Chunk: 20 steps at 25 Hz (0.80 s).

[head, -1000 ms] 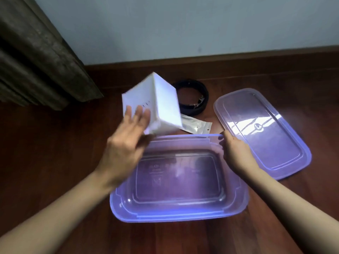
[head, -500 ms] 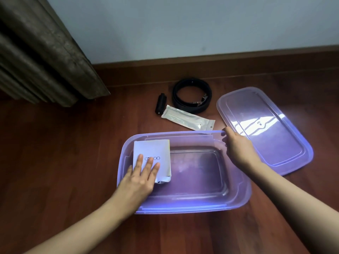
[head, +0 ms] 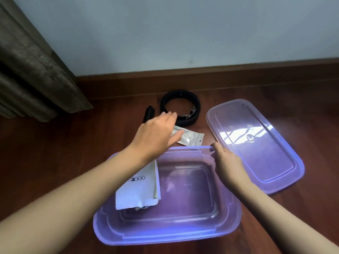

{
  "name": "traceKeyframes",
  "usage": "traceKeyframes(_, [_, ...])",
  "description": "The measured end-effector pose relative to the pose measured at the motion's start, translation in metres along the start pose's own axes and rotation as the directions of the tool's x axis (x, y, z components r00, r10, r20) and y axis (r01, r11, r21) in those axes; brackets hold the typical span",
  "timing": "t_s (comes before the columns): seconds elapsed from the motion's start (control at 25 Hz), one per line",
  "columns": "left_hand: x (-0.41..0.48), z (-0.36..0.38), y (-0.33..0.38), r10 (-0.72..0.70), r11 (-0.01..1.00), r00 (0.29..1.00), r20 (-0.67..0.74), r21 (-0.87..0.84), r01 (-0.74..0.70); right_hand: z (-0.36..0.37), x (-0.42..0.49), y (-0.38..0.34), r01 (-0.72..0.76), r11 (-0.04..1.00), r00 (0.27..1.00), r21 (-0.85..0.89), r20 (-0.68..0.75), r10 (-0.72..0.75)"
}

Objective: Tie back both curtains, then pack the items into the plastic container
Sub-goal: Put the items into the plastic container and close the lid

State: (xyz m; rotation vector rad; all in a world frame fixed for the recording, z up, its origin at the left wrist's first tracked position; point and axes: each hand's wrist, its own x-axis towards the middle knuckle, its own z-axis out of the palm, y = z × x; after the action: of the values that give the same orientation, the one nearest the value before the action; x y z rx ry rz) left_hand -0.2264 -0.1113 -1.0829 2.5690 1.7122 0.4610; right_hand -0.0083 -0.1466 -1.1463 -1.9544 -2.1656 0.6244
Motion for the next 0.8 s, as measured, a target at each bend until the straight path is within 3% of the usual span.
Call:
traceKeyframes(0.16, [0.088, 0.046, 0.002, -0.228, 0.973, 0.916, 0.329, 0.033, 0.230, 0.007, 0.003, 0.006, -0.030, 0.999, 1.000, -0.041, 0.006, 0.030])
traceKeyframes(0.36, [0.117, 0.108, 0.006, -0.300, 0.947, 0.846, 0.441, 0.034, 0.319, 0.014, 0.003, 0.012, -0.023, 1.000, 1.000, -0.002, -0.001, 0.023])
traceKeyframes(0.48, [0.119, 0.115, 0.013, -0.323, 0.946, 0.862, 0.391, 0.135, 0.293, 0.016, 0.004, 0.012, -0.017, 1.000, 1.000, 0.023, -0.012, 0.017])
traceKeyframes(0.64, [0.111, 0.088, 0.010, -0.250, 0.968, 0.899, 0.360, 0.116, 0.223, 0.013, 0.004, 0.009, -0.002, 0.998, 1.000, 0.069, -0.002, 0.002])
traceKeyframes(0.8, [0.072, 0.023, 0.004, 0.024, 1.000, 0.933, 0.360, 0.008, -0.028, 0.009, 0.004, 0.008, 0.008, 0.973, 0.999, 0.232, -0.033, 0.000])
